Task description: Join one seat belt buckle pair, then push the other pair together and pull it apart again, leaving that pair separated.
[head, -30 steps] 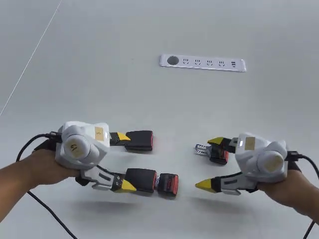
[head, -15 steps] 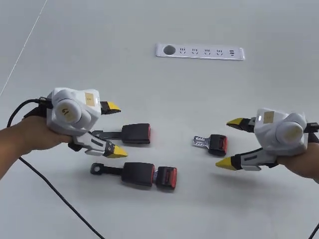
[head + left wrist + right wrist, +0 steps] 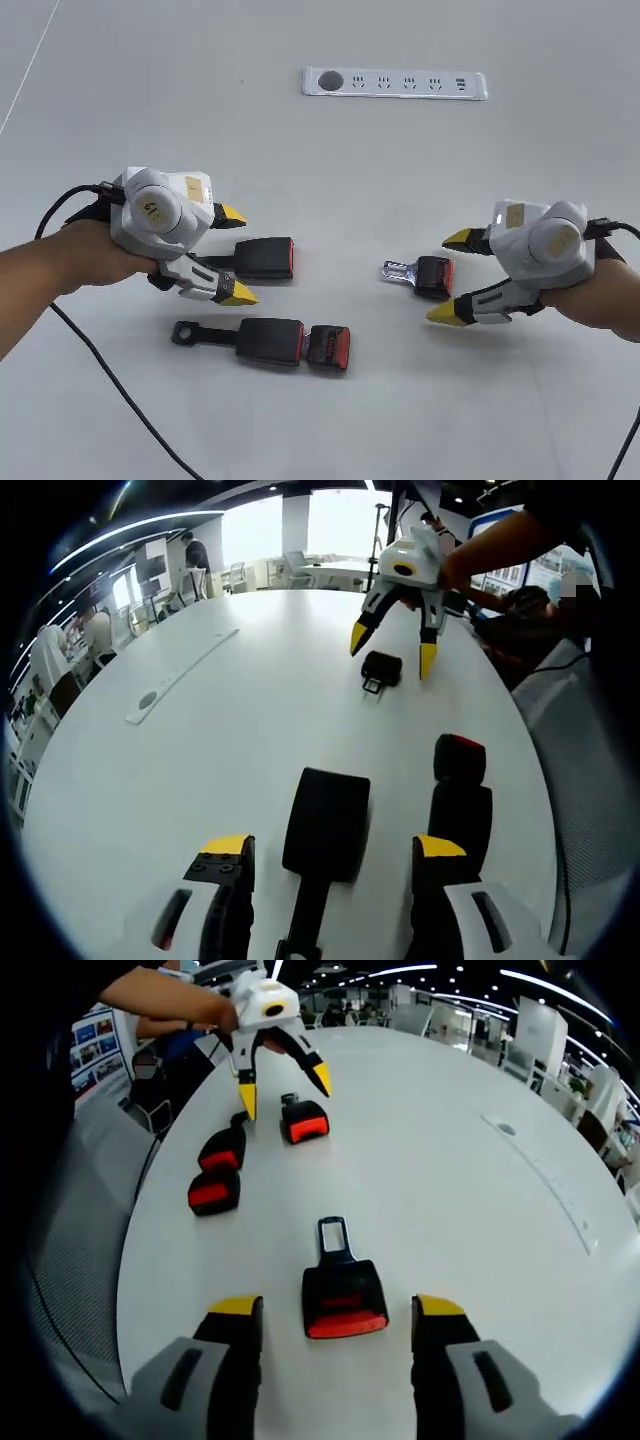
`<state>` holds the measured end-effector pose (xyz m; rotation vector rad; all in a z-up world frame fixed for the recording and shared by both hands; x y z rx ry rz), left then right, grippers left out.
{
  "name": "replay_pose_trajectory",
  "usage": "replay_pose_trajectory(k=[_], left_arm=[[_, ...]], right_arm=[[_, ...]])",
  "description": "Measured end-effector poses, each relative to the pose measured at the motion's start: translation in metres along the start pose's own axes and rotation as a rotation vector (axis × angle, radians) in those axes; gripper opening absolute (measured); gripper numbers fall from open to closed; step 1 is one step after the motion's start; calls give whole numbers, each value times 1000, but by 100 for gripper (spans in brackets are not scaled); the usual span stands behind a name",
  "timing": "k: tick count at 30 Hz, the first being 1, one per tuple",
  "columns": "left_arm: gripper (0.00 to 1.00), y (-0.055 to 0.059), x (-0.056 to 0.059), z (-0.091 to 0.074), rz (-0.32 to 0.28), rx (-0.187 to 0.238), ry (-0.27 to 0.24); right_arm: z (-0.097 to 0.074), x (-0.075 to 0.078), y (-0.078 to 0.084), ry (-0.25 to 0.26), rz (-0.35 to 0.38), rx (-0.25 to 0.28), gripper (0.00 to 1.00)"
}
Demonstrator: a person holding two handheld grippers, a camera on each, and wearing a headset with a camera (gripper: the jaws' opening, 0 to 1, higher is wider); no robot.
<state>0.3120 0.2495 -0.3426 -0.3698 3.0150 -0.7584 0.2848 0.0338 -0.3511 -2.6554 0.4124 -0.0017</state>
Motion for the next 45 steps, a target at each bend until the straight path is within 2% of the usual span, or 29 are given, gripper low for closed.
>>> replay_pose_trajectory(k=[2,4,5,9,11,15,16,19,21,24,25,26,27,32,35,37,45], left_arm=[[62,0,-1,3,6,-5,-1],[57,3,-1,7,64,-34,-13],[55,4,0,8,71,-38,-7],[54,4,0,13,77,-45,7],[53,6,0,17,102,-62,14],[51,6,1,22,101,-73,23],[49,3,1,20,107,-60,19],[45,1,0,19,97,-61,6],[44,0,2,18,109,-55,12],[41,-1,3,17,119,-53,15],[37,-2,4,16,128,-52,19],[35,-1,7,16,142,-56,37],[35,-1,5,16,147,-57,25],[34,-2,6,18,177,-70,39],[34,-3,5,18,194,-79,50],[34,-3,5,18,212,-90,59],[34,-3,3,19,248,-109,77]], right_arm=[[1,0,-1,-6,6,3,59],[3,2,0,-8,3,-5,56],[4,3,1,-8,0,-10,55],[5,0,5,-26,-13,-24,52],[5,0,6,-19,-27,-25,51],[5,4,6,-14,-18,-28,46],[5,4,6,-14,-18,-30,45],[5,4,7,-11,-34,-32,42],[5,5,7,-8,-38,-34,37],[5,6,8,-4,-48,-35,36],[4,6,7,2,-62,-36,35],[4,5,7,5,-71,-37,35],[4,5,7,5,-74,-38,35],[4,2,7,-18,-95,-55,34],[4,-2,8,-56,-115,-76,34],[3,0,10,-57,-161,-108,34],[6,8,9,-63,-185,-130,33]])
Point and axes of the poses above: the centre of the closed fingertips' face, and the gripper's own axes: z roughly forward along the fingers, x roughly to its right, y roughly out of its underside, the point moved 1 cm from there along -z, roughly backward along the fingers, and after that the axes turned 11 degrees about -x, right-handed, at the moved point
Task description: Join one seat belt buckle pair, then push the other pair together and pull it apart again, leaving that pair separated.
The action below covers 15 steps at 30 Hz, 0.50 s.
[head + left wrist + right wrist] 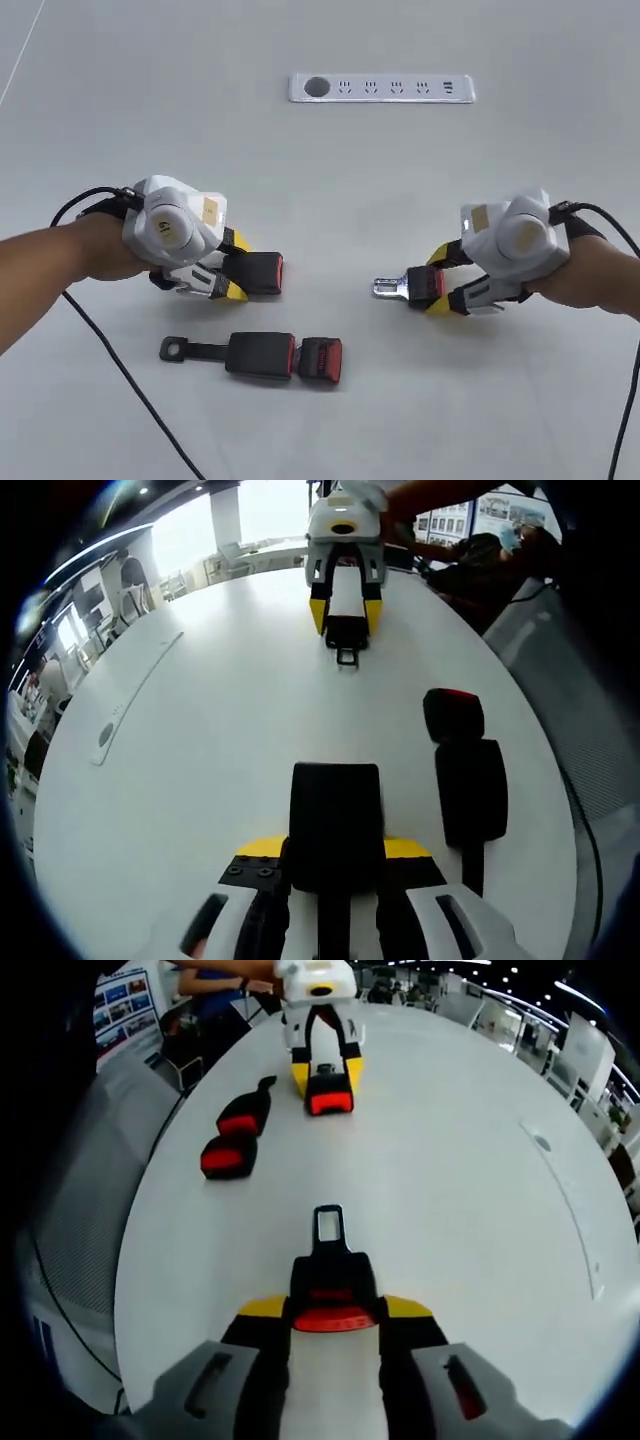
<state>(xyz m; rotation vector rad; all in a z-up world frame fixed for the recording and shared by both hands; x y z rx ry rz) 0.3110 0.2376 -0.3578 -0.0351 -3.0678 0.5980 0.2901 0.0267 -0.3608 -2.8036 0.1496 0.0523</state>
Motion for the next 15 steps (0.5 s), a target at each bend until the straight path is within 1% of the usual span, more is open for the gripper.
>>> replay_pose_trajectory(k=[4,15], left_arm=[[33,0,-1,0,-4,2,-1],[33,1,-1,0,-13,-2,-3]], right_arm=[[3,2,-3,1,4,1,33],[12,4,-22,-7,12,28,33]])
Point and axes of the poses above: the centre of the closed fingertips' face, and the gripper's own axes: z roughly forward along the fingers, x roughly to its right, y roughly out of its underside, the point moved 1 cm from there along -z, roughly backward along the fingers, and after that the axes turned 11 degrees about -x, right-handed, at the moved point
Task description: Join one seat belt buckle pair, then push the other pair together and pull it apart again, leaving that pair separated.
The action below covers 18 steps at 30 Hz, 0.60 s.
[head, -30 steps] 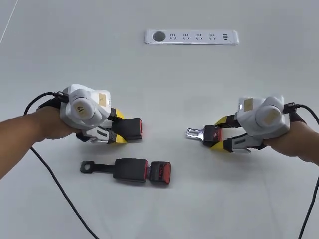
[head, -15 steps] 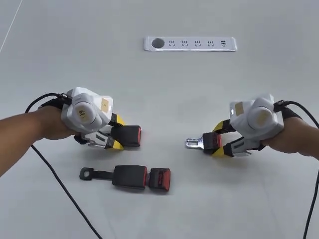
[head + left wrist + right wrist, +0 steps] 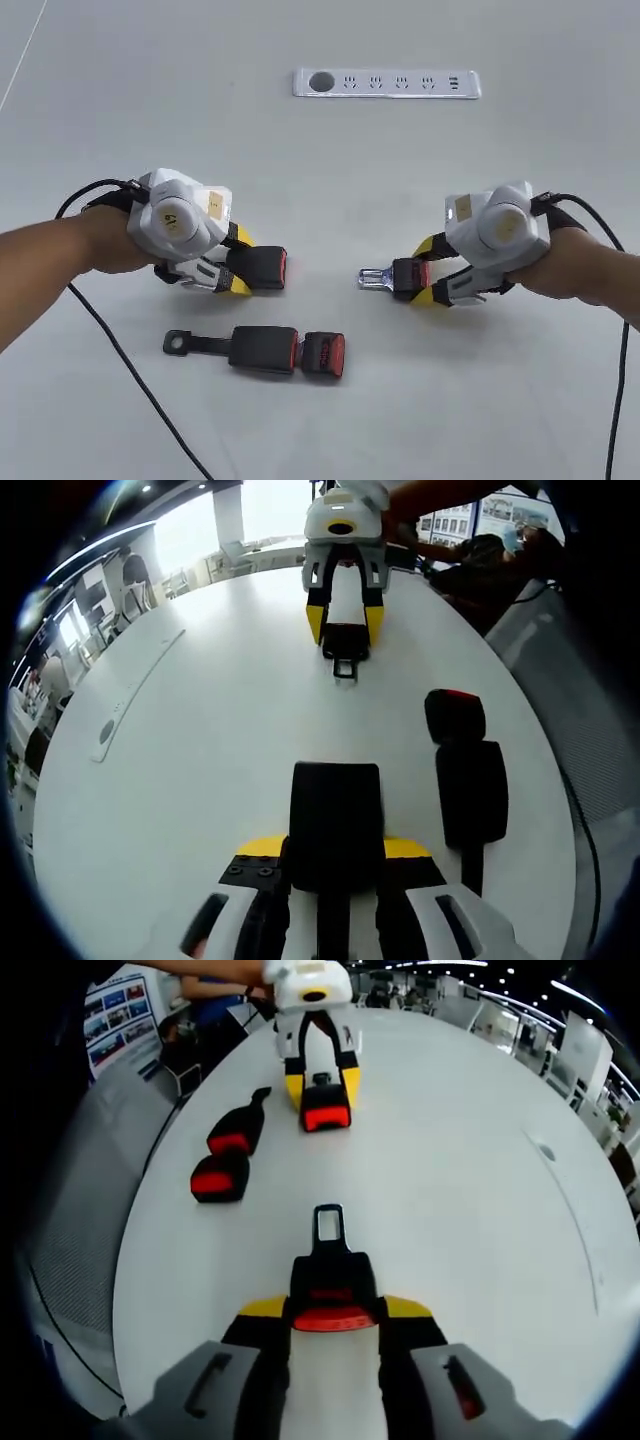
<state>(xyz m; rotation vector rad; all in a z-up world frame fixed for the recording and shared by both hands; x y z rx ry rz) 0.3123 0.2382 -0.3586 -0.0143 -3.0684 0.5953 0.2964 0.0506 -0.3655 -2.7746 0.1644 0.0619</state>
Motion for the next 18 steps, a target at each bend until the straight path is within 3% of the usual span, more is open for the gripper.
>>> replay_pose_trajectory(k=[18], left_arm=[[33,2,1,0,-3,-7,-2]], right_arm=[[13,2,-37,-5,-9,69,32]])
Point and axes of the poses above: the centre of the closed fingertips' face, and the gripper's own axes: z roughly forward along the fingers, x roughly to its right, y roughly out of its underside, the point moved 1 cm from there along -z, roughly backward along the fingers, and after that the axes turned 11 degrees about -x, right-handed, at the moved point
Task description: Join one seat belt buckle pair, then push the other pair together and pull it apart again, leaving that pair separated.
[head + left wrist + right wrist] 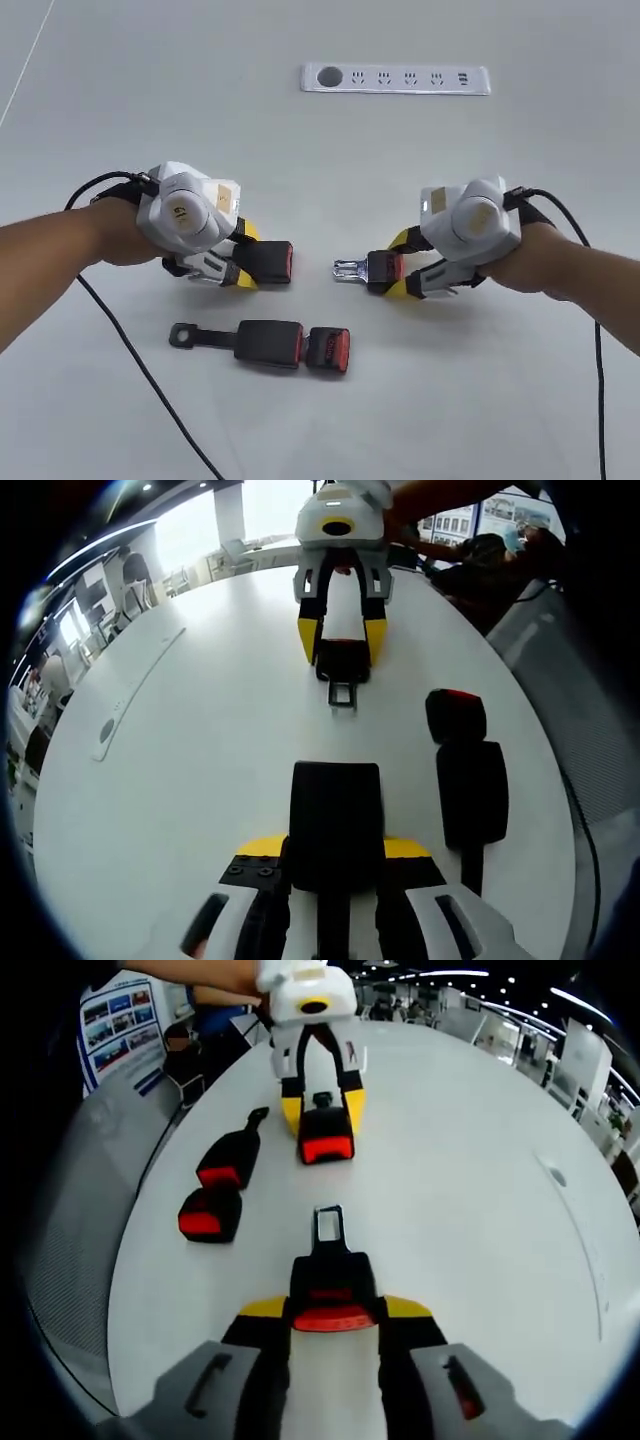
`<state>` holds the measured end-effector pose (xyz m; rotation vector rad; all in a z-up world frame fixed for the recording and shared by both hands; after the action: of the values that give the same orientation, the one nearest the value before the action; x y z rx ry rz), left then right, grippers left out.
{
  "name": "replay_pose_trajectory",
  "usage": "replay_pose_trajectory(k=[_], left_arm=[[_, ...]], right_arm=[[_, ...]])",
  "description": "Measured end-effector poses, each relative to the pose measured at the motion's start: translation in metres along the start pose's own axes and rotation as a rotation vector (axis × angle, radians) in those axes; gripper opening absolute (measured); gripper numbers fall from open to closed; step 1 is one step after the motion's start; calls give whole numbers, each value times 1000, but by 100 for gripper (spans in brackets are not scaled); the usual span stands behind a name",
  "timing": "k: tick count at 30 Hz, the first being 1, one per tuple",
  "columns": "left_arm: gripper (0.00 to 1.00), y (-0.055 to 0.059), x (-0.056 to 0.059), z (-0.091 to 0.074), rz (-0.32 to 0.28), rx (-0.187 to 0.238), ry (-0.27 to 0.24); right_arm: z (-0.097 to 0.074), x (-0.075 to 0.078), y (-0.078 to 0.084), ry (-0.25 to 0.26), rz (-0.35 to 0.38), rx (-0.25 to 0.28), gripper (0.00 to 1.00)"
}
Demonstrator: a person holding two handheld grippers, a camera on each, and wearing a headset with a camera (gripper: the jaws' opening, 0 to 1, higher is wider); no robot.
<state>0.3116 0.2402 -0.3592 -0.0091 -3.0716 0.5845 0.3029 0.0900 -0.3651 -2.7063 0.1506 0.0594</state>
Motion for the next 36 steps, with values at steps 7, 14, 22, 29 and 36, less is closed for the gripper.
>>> replay_pose_trajectory(k=[7,14,22,29,36], left_arm=[[33,0,1,0,-1,-3,-1],[33,1,1,0,4,-8,-1],[33,0,1,-1,9,-17,-2],[33,0,1,-1,11,-21,-1],[33,0,0,-1,5,-23,1]], right_arm=[[7,1,-14,6,-1,27,32],[11,0,-30,1,1,51,32],[19,-1,-47,-7,0,76,32],[22,0,-54,-4,-17,77,32],[26,-2,-62,-6,-16,80,32]])
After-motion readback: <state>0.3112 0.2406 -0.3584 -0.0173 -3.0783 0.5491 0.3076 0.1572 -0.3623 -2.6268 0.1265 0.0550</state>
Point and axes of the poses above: the centre of the closed fingertips' face, and the gripper's own axes: z roughly forward along the fingers, x roughly to its right, y roughly out of its underside, the point moved 1 cm from there along -z, roughly backward along the fingers, and after that the axes turned 11 degrees about -x, right-handed, at the moved point
